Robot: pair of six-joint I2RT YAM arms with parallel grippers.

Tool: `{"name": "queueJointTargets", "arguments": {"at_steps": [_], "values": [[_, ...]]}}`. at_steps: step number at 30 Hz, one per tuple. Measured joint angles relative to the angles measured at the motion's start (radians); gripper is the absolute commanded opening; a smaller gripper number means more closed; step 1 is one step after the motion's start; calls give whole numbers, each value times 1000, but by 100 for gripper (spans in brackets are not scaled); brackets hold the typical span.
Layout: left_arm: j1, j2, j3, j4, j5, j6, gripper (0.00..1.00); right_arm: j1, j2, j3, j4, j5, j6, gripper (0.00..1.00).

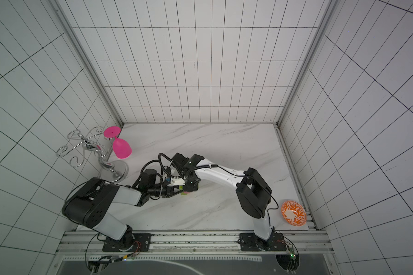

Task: Assemble the letter y with lego
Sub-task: Assemble the lego brick with the lego brick.

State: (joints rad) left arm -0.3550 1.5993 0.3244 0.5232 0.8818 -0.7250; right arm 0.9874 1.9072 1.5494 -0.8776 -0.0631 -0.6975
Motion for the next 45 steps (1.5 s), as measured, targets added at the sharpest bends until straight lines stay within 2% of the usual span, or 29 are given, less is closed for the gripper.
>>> {"name": "queueJointTargets", "arguments": {"at_steps": [30, 45], "values": [[0, 0, 0, 0, 0, 0, 19, 3, -21, -41, 37, 35, 5, 25], [1, 1, 0, 1, 0, 0, 19, 3, -18, -42, 48, 15, 32, 25]]}}
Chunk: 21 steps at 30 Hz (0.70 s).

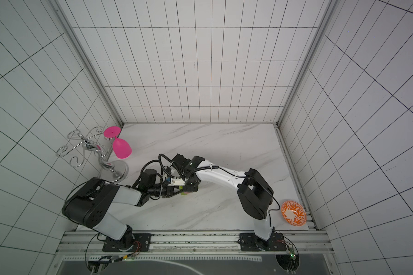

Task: Assemble the letter y with lego
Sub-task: Assemble the lego brick with the lego brick.

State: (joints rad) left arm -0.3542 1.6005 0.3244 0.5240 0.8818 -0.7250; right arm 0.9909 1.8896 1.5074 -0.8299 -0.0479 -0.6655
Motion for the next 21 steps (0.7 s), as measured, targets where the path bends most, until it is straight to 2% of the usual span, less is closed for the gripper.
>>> {"name": "queueJointTargets", "arguments": {"at_steps": [15, 18, 21], "values": [[0, 5, 0, 7, 2, 0, 19, 9, -22, -46, 45, 17, 39, 25], [0, 5, 0, 7, 2, 0, 19, 10, -17, -40, 39, 20, 39, 30], [0, 5, 0, 7, 2, 0, 19, 11, -14, -35, 34, 24, 39, 39]]}}
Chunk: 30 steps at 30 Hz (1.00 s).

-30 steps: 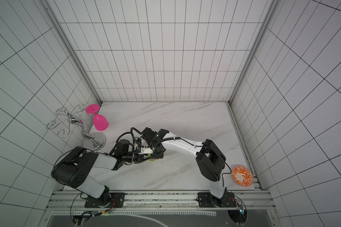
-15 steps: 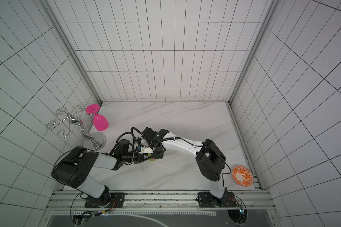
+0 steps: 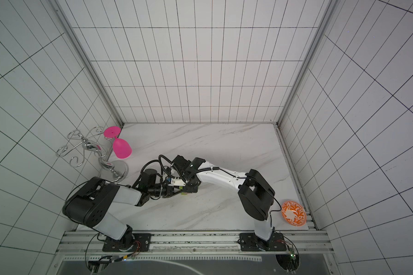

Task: Assemble the letter y with lego
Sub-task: Assemble the lego brick with the lego brick.

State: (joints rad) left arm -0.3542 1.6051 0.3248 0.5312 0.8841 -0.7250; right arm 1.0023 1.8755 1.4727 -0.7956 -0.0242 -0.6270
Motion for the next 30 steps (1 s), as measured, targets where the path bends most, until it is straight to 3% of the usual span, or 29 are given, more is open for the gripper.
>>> {"name": "queueJointTargets", "arguments": {"at_steps": [13, 15, 16, 17, 30], "values": [[3, 3, 0, 4, 11, -3, 19, 1, 44, 11, -27, 14, -6, 51], [3, 3, 0, 4, 11, -3, 19, 1, 44, 12, -28, 14, -8, 65], [3, 3, 0, 4, 11, -3, 19, 1, 44, 14, -30, 15, -10, 94], [3, 2, 0, 4, 11, -3, 19, 1, 43, 18, -33, 15, -10, 99], [3, -8, 1, -8, 1, -3, 19, -8, -30, 126, -53, 69, -13, 99]]}}
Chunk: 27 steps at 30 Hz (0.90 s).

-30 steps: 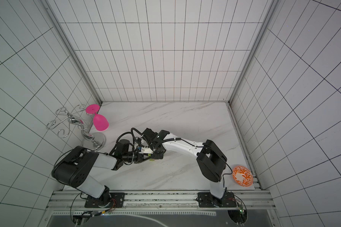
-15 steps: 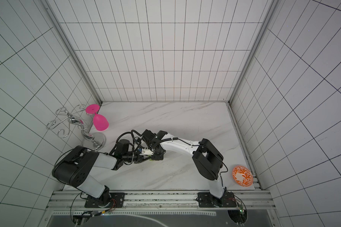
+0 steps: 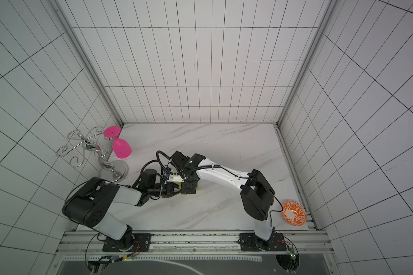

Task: Assemble the letter y with lego
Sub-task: Assemble the lego brick with the lego brick.

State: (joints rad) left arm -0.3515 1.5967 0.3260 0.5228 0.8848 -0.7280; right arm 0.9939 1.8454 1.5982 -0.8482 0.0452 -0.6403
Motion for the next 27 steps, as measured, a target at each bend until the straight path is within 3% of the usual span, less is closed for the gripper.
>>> {"name": "queueJointTargets", "arguments": {"at_steps": [6, 12, 17, 21, 27], "values": [[-4, -14, 5, -29, -12, 5, 19, -26, -168, 17, 66, 39, 53, 100], [-6, -19, 7, -40, -17, 11, 19, -134, -497, -112, 302, -19, 259, 100], [-5, -15, 7, -35, -13, 12, 19, -227, -747, -484, 532, -206, 370, 96], [6, 4, 10, -23, 13, 14, 19, -254, -859, -854, 739, -327, 413, 79], [17, 25, 13, -5, 42, 14, 19, -261, -980, -1189, 1016, -413, 416, 81]]}}
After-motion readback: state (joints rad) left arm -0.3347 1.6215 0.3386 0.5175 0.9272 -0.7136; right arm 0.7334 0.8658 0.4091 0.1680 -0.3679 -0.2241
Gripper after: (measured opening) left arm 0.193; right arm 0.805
